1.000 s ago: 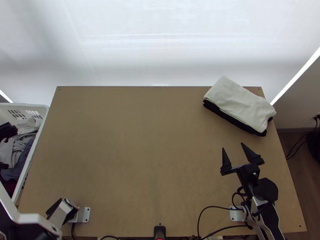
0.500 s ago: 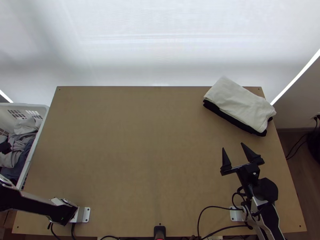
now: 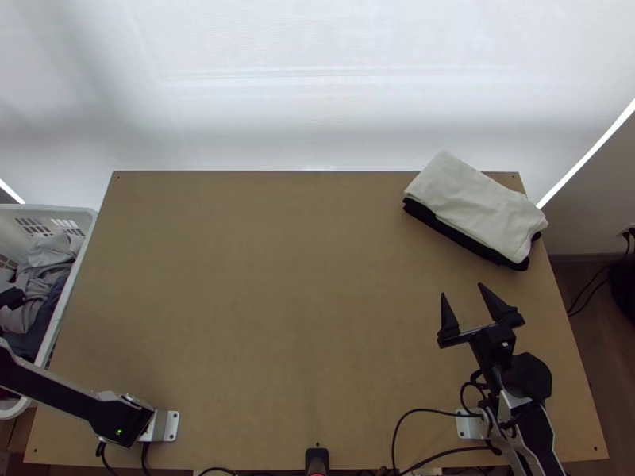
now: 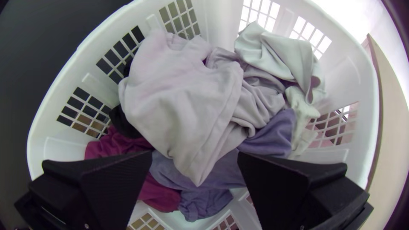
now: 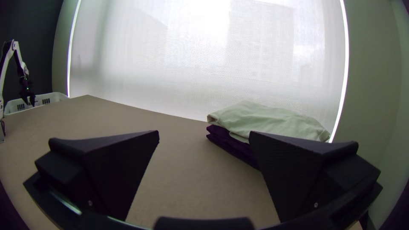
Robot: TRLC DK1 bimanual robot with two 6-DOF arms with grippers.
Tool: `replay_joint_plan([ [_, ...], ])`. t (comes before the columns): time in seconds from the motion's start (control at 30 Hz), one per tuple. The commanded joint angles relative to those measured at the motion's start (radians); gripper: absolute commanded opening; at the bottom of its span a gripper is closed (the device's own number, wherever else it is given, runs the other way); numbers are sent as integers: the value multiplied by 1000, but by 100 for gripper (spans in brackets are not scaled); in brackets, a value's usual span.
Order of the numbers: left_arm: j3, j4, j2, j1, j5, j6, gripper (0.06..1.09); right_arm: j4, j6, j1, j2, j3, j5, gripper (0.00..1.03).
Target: Fold the t-shirt
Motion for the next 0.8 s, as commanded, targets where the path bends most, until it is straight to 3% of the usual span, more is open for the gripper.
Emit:
replay_joint_plan([
  [0.0,78,-1,102,-8,-30,15,103,9,11,8,-8,-11,0,99],
  [0.27,179,-26,222,-17,-32,4,102,9,11,8,-8,-11,0,99],
  [0.3,181,-27,227,-20,-32,4,95,9,11,8,-8,-11,0,99],
  [0.33,177,-22,225,-25,-32,0,82,9,11,8,-8,-11,0,99],
  [0.37,171,-3,216,-25,-32,-15,54,9,11,8,-8,-11,0,99],
  [0.4,168,24,201,-26,-30,-25,15,9,11,8,-8,-11,0,99],
  [0.43,174,31,190,-26,-30,-31,11,9,11,8,-8,-11,0,99],
  [0.77,182,10,-48,-74,-4,-100,10,9,11,8,-7,-11,0,99],
])
